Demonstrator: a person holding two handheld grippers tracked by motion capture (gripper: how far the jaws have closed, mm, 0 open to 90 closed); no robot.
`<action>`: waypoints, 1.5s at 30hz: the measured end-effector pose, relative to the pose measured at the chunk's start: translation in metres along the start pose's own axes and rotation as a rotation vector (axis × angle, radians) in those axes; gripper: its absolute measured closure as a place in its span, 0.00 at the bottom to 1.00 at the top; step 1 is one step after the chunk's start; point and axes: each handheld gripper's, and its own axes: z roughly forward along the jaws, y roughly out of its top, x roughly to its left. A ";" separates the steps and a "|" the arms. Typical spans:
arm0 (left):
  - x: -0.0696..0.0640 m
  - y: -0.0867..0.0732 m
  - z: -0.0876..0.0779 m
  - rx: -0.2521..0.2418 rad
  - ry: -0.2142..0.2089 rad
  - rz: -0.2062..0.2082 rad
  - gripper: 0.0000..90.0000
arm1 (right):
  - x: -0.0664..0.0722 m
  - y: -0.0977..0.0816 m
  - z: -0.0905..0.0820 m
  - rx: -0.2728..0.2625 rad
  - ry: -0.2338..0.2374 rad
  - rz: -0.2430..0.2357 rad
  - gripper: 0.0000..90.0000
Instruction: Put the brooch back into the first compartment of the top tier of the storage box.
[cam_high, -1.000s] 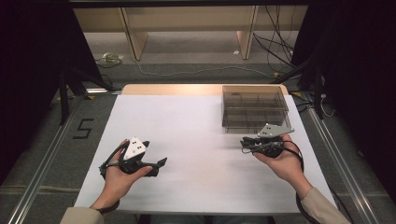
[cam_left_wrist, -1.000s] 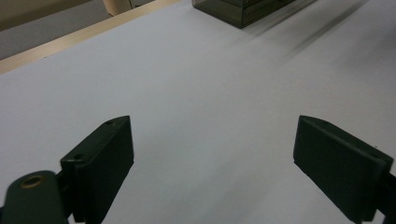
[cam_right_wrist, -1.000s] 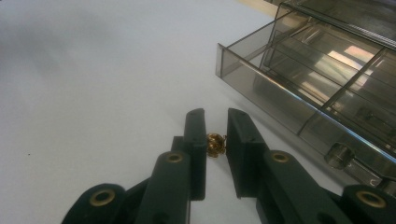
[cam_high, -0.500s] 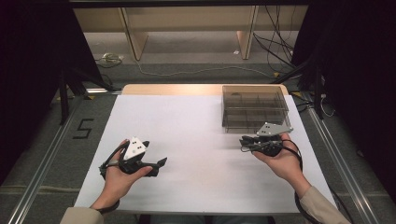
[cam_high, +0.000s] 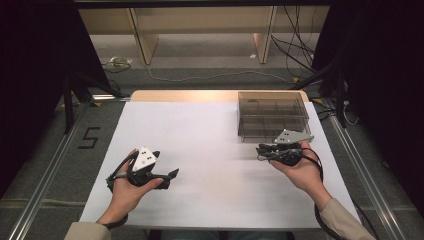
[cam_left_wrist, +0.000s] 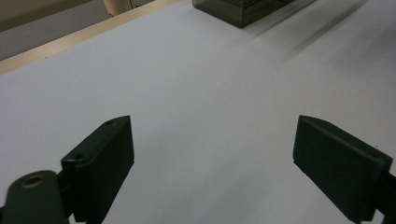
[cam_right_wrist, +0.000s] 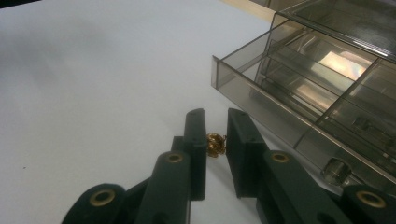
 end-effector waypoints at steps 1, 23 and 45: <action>0.000 0.000 0.000 0.000 0.001 0.000 0.14 | 0.000 0.000 0.000 0.000 0.001 0.002 0.88; 0.000 0.001 0.001 -0.003 -0.001 0.003 0.14 | -0.001 0.006 0.005 -0.007 0.003 0.009 0.88; 0.000 0.001 0.000 -0.003 -0.002 0.001 0.14 | -0.004 0.015 0.007 -0.029 -0.007 0.016 0.88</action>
